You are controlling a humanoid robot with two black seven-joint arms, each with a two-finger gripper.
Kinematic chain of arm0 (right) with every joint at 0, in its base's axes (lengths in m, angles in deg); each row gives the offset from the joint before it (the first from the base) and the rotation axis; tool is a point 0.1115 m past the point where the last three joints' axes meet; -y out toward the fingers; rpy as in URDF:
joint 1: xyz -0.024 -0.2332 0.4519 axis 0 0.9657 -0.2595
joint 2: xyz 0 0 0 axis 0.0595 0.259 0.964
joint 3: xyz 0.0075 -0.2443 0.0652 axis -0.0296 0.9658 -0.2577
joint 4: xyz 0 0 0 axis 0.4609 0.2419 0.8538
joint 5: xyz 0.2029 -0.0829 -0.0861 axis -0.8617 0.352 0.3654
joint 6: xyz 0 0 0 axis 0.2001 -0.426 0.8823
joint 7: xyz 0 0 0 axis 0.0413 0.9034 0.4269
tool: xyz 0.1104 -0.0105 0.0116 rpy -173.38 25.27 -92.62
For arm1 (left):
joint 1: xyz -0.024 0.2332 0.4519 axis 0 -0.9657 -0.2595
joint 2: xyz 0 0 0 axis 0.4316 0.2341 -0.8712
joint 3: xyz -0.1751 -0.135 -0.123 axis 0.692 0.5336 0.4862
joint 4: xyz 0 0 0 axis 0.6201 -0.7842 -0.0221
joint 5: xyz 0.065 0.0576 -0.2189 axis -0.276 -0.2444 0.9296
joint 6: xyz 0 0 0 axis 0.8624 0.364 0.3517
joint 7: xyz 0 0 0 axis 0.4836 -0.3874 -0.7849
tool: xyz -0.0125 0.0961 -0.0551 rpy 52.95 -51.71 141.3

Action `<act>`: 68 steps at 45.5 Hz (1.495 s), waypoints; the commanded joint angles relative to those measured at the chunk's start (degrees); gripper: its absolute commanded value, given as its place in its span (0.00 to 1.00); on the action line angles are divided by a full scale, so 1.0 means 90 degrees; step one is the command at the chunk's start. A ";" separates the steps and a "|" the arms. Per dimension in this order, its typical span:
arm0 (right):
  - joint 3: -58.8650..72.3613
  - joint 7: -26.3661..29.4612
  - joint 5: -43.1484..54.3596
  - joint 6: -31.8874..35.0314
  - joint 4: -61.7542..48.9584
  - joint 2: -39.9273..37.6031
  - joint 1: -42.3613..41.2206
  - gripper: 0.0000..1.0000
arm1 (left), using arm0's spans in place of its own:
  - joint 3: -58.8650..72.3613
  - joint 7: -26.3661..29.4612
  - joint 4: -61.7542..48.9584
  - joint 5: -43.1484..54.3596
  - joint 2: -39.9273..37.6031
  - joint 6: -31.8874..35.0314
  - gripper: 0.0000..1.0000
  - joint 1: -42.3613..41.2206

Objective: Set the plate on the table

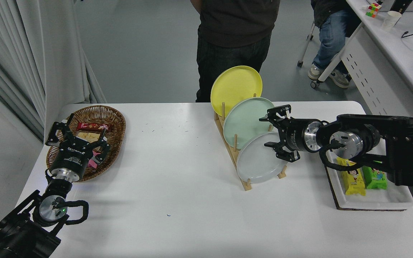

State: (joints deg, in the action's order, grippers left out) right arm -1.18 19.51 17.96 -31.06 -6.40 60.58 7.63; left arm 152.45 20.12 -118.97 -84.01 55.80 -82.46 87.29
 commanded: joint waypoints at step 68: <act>-0.0012 0.0016 -0.0038 -0.0160 0.0223 -0.0113 -0.0035 0.55 | 0.0000 0.0000 0.0000 -0.0001 0.0001 0.0000 0.98 0.0000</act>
State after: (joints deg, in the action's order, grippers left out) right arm -1.56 19.64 17.62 -32.62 -4.89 59.95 7.40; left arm 152.45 20.12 -118.97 -84.01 55.78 -82.46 87.28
